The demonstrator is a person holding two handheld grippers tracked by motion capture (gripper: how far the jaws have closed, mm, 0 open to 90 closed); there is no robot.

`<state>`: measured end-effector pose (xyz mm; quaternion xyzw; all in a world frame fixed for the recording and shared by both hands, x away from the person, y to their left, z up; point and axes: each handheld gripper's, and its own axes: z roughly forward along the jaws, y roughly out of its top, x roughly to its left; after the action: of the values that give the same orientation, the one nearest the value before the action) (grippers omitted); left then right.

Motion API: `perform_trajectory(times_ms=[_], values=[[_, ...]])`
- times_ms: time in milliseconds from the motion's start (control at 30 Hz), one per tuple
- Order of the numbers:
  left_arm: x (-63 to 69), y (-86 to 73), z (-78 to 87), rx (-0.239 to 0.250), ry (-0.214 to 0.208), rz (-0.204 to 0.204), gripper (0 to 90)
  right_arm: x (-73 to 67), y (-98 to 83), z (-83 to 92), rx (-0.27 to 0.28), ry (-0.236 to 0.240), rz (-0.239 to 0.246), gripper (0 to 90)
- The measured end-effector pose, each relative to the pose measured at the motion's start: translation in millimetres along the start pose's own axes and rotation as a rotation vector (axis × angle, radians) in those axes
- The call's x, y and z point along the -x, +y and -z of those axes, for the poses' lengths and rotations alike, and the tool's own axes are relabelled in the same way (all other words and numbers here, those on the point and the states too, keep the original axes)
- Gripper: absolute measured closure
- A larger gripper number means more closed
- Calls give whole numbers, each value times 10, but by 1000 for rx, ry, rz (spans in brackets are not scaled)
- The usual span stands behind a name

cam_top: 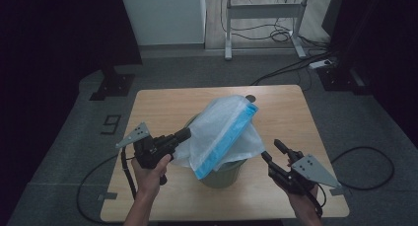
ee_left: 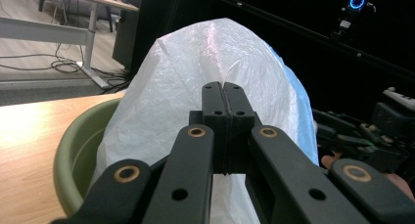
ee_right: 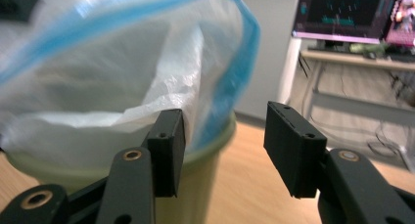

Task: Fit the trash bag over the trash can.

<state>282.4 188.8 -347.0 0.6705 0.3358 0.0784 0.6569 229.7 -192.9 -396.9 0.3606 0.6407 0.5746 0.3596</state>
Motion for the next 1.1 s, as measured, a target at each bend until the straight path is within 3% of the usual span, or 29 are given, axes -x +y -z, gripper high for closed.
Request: perform_trajectory(times_ms=[67, 233, 367, 400, 500, 700, 900, 1000, 1100], values=[[3, 6, -4, 0, -1, 2, 895, 49, -49, -10, -12, 4, -17, 499], [-12, 11, -20, 0, 1, 8, 894, 83, -62, -115, -1, 68, -53, 528], [-21, 1, -26, -3, 3, 11, 894, 40, 21, -246, -5, 132, -40, 778], [-23, -2, -24, -3, 4, 12, 894, 34, 45, -275, -7, 129, -38, 831], [-28, -3, -5, -1, 4, 12, 894, 41, 107, -332, 0, 136, -48, 891], [-33, 19, 33, 12, 2, 13, 894, 71, 322, -320, 40, 76, -16, 892], [-14, 27, 19, 15, -8, 18, 894, 99, 592, -167, 96, 24, 32, 891], [-7, 21, 0, 8, -12, 18, 893, 139, 586, -77, 95, -10, 45, 891], [-5, 20, -13, 6, -16, 21, 893, 192, 473, -29, 59, -33, 56, 884]])
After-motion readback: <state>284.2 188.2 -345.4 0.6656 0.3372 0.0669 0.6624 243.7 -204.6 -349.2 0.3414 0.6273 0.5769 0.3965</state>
